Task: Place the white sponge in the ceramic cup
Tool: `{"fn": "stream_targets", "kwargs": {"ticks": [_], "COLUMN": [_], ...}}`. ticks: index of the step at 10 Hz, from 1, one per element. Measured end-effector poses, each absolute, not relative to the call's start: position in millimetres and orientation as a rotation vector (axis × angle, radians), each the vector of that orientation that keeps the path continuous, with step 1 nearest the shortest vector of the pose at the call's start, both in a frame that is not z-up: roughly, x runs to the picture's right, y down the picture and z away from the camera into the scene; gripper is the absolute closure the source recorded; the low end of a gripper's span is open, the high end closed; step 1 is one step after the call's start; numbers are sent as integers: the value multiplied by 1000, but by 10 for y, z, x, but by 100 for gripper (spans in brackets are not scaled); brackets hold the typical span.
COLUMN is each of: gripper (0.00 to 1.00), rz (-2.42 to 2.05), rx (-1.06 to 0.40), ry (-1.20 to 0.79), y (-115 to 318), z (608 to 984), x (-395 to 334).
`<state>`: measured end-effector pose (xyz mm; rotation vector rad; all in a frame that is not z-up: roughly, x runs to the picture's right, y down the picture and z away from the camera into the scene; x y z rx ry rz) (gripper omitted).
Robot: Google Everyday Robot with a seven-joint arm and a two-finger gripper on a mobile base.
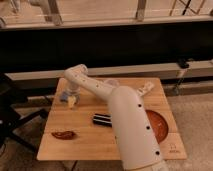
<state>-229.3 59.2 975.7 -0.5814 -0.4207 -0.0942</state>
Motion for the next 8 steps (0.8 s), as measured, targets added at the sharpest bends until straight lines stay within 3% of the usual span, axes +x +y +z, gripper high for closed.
{"fn": "stream_targets", "kwargs": {"ticks": [8], "gripper": [20], "rz": [-94], "rx": [-608], "ry": [-401], "y": [580], "z": [9843], "x": [-2291]}}
